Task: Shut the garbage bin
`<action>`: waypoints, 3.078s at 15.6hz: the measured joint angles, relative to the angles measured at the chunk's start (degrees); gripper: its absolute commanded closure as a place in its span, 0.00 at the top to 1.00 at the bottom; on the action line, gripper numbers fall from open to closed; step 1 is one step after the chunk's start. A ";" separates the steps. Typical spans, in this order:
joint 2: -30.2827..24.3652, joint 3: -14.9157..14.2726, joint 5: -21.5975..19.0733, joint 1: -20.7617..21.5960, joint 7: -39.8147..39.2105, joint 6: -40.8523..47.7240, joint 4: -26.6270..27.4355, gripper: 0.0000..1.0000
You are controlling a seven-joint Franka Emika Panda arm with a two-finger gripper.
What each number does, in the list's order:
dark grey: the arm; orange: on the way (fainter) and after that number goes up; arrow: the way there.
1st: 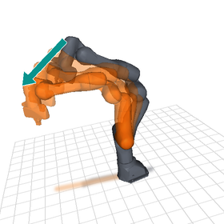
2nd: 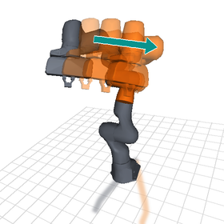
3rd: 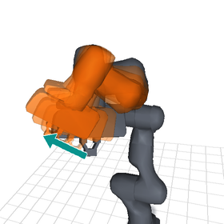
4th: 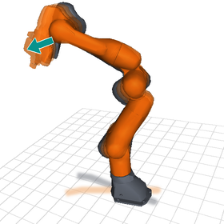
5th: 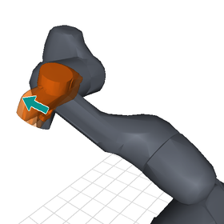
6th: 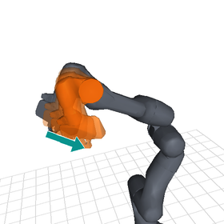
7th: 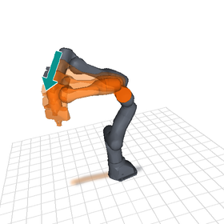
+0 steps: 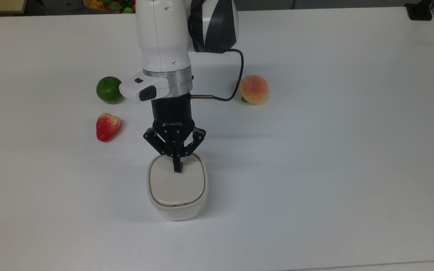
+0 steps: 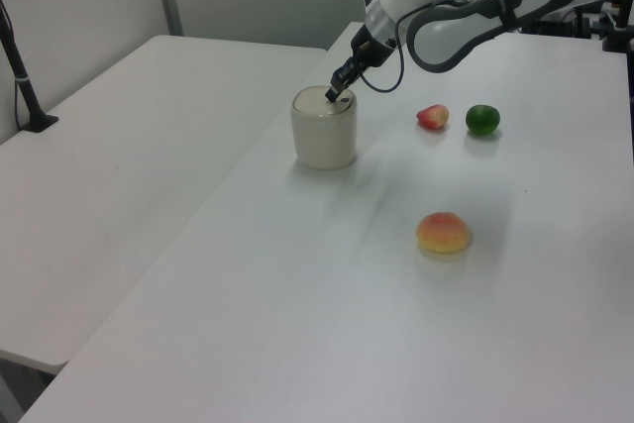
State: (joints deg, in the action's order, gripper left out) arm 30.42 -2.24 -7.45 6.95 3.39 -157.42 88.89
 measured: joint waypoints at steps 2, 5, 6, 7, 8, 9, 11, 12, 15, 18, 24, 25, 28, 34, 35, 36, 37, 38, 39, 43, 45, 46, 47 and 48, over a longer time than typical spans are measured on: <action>0.00 0.00 0.18 0.01 -0.02 0.00 0.14 0.00; -0.03 0.03 2.06 0.05 -0.08 0.00 0.39 0.00; -0.04 0.05 2.50 0.07 -0.08 0.00 0.41 0.00; -0.04 0.05 2.72 0.07 -0.08 0.00 0.42 0.00; -0.05 0.05 2.77 0.07 -0.08 0.00 0.43 0.00; -0.06 0.05 2.77 0.07 -0.08 0.00 0.43 0.00; -0.13 0.06 2.78 0.05 -0.08 0.00 0.46 0.00; -0.19 0.06 2.77 0.04 -0.08 0.00 0.47 0.00; -0.52 0.06 2.77 -0.10 -0.03 0.04 0.64 0.00; -2.17 0.05 2.77 -0.55 -0.02 2.69 0.66 0.00; -9.06 0.05 2.76 -0.89 0.02 17.03 0.66 0.45; -10.26 0.05 2.76 -0.90 0.03 19.69 0.66 0.52; -13.48 0.05 2.76 -0.95 0.04 28.75 0.60 0.78; -20.15 0.05 2.76 -1.92 0.25 47.87 -0.57 1.00; -21.36 0.05 2.76 -1.94 0.26 50.79 -0.63 1.00; -22.51 0.05 2.76 -1.93 0.30 53.45 -0.69 1.00; -23.61 0.06 2.76 -1.90 0.51 55.60 -0.74 1.00; -24.50 0.06 2.76 -1.87 1.04 56.94 -0.74 1.00; -25.32 0.06 2.76 -1.85 2.43 58.08 -0.75 1.00; -27.17 0.09 2.76 -1.51 6.03 61.09 -0.73 1.00; -28.26 0.10 2.76 -1.50 6.22 61.40 -0.54 1.00; -28.96 0.11 2.76 -1.49 6.22 61.41 -0.15 1.00; -29.71 0.12 2.76 -1.49 6.20 61.41 0.34 1.00; -30.27 0.12 2.76 -1.49 5.97 61.41 0.73 1.00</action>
State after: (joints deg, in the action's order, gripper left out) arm 0.15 -2.12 -4.69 5.46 9.36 -96.01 89.62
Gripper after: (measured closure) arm 0.000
